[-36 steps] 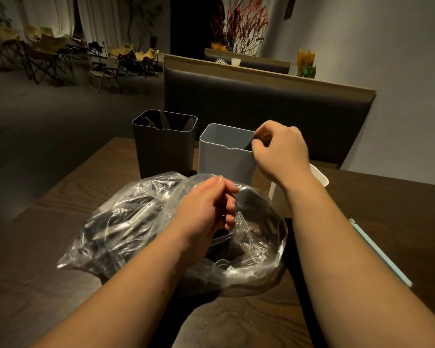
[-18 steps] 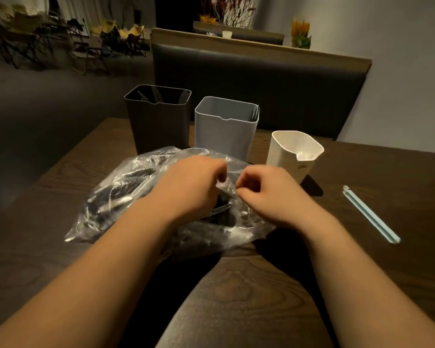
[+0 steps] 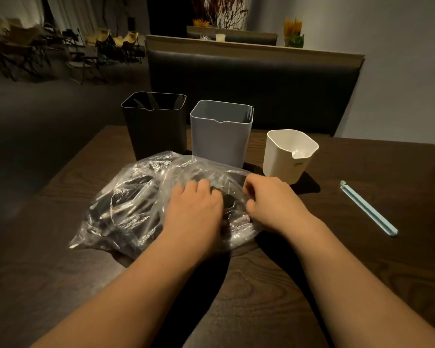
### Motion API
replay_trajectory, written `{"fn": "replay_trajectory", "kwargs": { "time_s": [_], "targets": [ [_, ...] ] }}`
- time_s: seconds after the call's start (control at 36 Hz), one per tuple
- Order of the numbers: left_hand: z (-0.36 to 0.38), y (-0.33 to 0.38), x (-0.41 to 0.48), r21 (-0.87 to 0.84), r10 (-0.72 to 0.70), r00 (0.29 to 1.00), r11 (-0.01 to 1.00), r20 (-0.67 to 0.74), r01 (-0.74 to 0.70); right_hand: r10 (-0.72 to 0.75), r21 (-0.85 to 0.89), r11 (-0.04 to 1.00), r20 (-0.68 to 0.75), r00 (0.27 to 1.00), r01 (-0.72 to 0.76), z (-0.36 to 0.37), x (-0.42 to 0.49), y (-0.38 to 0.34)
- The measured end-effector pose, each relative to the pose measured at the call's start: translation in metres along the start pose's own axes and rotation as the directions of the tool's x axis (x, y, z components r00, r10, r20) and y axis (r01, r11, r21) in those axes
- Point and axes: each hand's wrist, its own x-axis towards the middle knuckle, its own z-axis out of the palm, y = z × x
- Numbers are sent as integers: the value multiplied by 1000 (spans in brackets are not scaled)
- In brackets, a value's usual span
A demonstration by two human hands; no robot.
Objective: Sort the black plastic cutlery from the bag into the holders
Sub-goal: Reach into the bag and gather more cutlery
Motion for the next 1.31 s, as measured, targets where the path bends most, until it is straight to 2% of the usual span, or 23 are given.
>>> {"fn": "replay_trajectory", "kwargs": {
  "time_s": [0.11,0.17,0.25,0.39,0.47,0.61,0.69,0.78,0.89,0.97,1.03,1.17,1.31],
  "targets": [
    [5,-3,3,-146,-3,1000,989,6,4,-147,170,973,-71,987,158,-10,0,4],
    [2,-7,4,-245,-3,1000,969,4,4,-245,279,928,-41,969,247,-10,-2,3],
    [-12,-18,2,-310,-3,1000,951,17,8,-365,317,886,29,931,338,-6,-6,-4],
    [-27,-30,-4,-169,23,994,986,105,-5,-466,194,881,197,863,431,3,-7,-18],
    [-30,-29,-6,-92,44,985,995,166,-29,-448,132,894,239,862,428,7,-6,-26],
    [-28,-36,-8,-7,76,976,997,203,-76,-442,68,896,232,866,439,12,6,-34],
    [-27,-40,-9,-25,123,966,992,228,-121,-408,-4,903,299,862,429,13,9,-40],
    [-26,-45,-7,-164,181,969,975,168,-153,-354,-39,917,378,855,397,6,8,-41],
    [-27,-51,-3,-361,247,969,902,-12,-235,-290,-170,909,395,872,379,5,7,-38],
    [-26,-51,-2,-494,226,963,826,-148,-270,-265,-152,923,418,869,354,2,9,-38],
    [-24,-50,-2,-512,186,958,814,-216,-274,-281,-117,930,384,879,348,-3,11,-37],
    [-22,-49,-2,-501,118,935,818,-335,-282,-244,-171,941,254,936,291,7,14,-36],
    [-25,-49,-4,-527,98,907,786,-409,-323,-322,-262,887,240,916,381,4,4,-30]
  ]
}}
